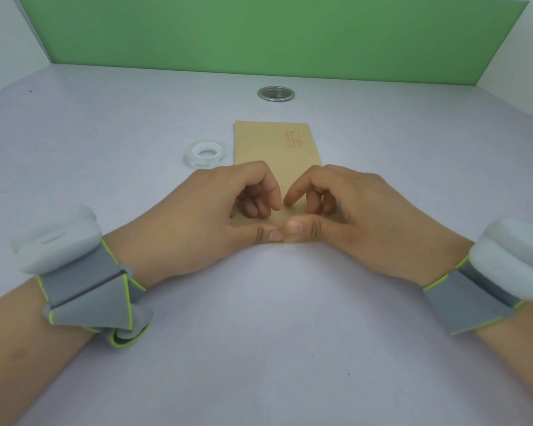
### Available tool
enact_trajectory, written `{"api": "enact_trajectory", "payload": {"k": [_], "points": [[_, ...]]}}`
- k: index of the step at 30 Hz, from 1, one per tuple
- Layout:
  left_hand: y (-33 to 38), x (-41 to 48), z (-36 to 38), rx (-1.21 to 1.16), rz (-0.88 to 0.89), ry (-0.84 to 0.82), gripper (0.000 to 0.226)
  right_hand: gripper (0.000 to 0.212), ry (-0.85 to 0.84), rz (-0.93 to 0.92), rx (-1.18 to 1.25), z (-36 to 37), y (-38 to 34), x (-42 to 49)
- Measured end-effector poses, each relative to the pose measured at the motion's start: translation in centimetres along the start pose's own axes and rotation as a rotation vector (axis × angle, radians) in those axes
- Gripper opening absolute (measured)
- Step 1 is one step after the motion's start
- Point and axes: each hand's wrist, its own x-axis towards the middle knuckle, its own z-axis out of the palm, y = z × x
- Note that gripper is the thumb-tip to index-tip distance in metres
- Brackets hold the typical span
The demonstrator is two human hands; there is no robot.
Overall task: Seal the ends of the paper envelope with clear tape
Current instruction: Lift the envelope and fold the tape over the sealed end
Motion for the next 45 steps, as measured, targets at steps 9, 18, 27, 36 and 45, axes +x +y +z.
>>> {"api": "enact_trajectory", "payload": {"k": [9,18,27,36,45], "points": [[-0.4,0.1,-0.5,-0.032,-0.009,-0.064,0.017,0.037,-0.05,0.01,0.035,0.2,0.1,0.1],[-0.4,0.1,-1.1,-0.059,-0.021,-0.114,0.026,0.032,-0.128,-0.015,0.114,-0.8,1.2,-0.1],[-0.4,0.1,-1.3,-0.075,-0.028,-0.13,0.029,0.04,-0.229,-0.079,0.177,-2.1,2.0,-0.7],[-0.4,-0.1,-1.1,-0.06,-0.035,-0.071,0.012,0.025,-0.096,-0.064,0.179,-1.1,1.3,-0.5],[0.4,-0.1,0.5,0.028,-0.024,0.085,0.024,0.021,-0.026,-0.05,0.125,-0.5,0.5,-0.3]]}}
